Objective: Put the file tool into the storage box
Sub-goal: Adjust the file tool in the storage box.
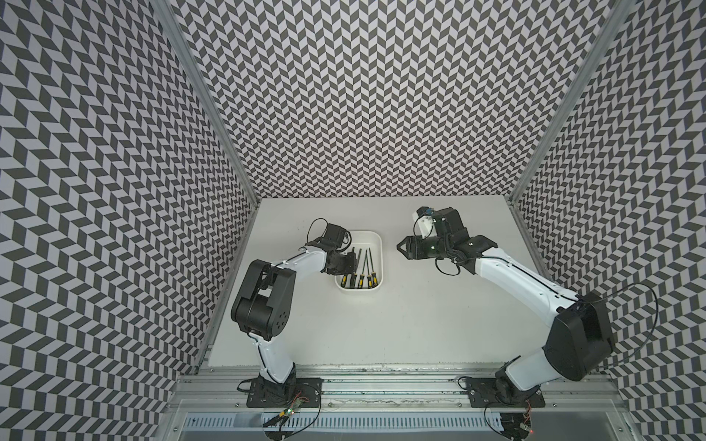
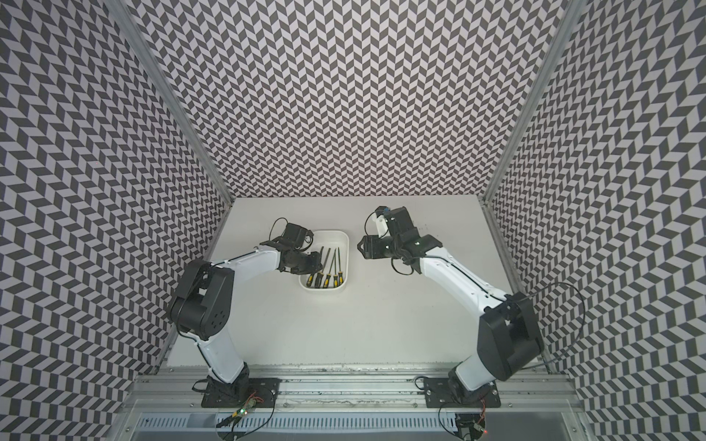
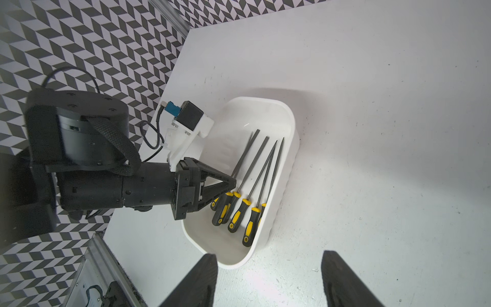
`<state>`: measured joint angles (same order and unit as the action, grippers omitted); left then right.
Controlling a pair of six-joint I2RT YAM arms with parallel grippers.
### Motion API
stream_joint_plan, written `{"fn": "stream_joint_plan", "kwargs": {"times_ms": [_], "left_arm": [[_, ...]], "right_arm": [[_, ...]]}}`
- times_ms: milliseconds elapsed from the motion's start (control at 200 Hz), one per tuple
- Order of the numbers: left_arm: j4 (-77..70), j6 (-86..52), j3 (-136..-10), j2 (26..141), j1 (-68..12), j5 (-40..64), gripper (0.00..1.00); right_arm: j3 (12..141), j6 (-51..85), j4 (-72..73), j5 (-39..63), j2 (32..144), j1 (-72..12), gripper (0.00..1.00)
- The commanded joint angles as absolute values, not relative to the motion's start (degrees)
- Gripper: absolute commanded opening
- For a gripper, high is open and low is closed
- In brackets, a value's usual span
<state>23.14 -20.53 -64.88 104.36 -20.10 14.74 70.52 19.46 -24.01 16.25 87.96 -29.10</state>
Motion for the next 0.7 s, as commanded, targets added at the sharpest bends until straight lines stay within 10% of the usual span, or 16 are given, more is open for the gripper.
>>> {"fn": "stream_joint_plan", "kwargs": {"times_ms": [0,215,290,421,456,696], "left_arm": [[23.0,-20.0,-65.9,105.6,-20.1,14.7,0.42],[24.1,-20.3,-68.6,102.8,-20.0,14.3,0.56],[24.7,-20.4,-70.4,101.5,-20.0,14.3,0.99],[23.9,-20.2,-72.3,97.4,-19.0,13.5,1.00],[22.8,-20.1,-72.1,95.6,-18.2,12.8,1.00],[12.4,-17.7,-67.0,82.8,-3.9,-0.6,1.00]], "right_arm": [[70.6,18.6,-23.3,15.9,88.0,-29.0,0.67],[70.9,18.7,-23.5,15.0,88.1,-28.8,0.67],[71.3,18.8,-23.7,13.6,87.9,-28.4,0.68],[71.8,19.4,-24.3,7.8,87.3,-26.7,0.72],[71.6,19.8,-24.1,5.5,86.7,-26.1,1.00],[55.3,21.1,-5.4,-19.3,79.6,-22.0,1.00]]}}
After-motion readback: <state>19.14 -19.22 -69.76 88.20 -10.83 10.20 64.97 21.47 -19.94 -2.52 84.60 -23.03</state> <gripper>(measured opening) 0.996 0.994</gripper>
